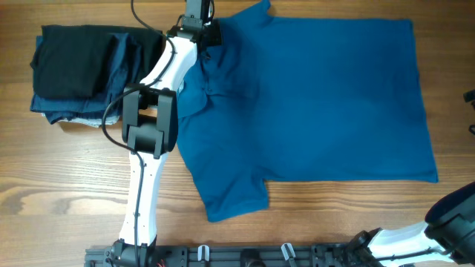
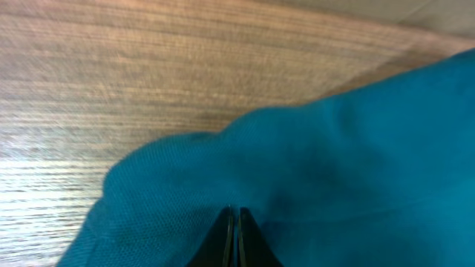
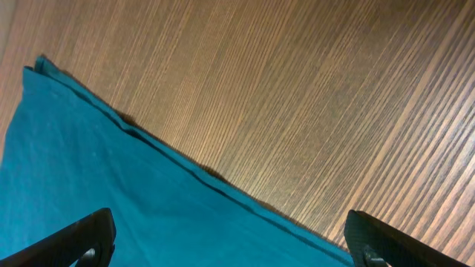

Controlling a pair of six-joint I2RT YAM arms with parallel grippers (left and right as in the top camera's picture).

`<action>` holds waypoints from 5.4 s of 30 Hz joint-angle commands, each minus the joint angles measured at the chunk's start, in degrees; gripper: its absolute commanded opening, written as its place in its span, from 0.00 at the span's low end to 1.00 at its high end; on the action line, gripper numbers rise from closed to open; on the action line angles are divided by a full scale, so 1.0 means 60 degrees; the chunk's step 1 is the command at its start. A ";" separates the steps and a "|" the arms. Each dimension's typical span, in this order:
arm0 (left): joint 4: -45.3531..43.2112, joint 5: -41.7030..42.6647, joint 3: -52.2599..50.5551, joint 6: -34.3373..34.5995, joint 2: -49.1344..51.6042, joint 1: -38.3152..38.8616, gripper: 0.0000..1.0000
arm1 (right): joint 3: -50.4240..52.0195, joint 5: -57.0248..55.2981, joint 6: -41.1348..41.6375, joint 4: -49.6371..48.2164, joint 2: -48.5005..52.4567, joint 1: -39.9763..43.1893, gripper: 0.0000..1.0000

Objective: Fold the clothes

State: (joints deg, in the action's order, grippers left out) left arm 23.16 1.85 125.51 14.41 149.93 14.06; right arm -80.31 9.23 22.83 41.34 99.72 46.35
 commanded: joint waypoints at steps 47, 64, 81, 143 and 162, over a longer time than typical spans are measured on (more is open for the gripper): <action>0.1133 0.0965 0.0029 0.0244 -0.2841 0.0364 0.34 | -0.0113 0.0117 -0.0029 0.0000 -0.0098 0.0066 1.00; 0.1577 0.3858 0.0029 0.3738 -0.1005 -0.1512 0.45 | -0.0113 0.0120 -0.0025 0.0000 -0.0098 0.0066 1.00; 0.1610 0.4772 0.0025 0.3974 -0.0270 -0.1319 0.45 | -0.0113 0.0117 -0.0025 0.0000 -0.0098 0.0066 1.00; 0.1534 0.4521 0.0022 0.5635 -0.0270 -0.0958 0.33 | -0.0113 0.0117 -0.0025 0.0000 -0.0098 0.0066 1.00; 0.1337 0.3614 0.0022 0.5639 0.0055 -0.0561 0.06 | -0.0113 0.0117 -0.0025 0.0000 -0.0098 0.0066 1.00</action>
State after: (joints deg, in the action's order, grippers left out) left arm 31.53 24.27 125.71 48.62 148.97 11.31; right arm -80.31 9.23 22.83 41.34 99.72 46.35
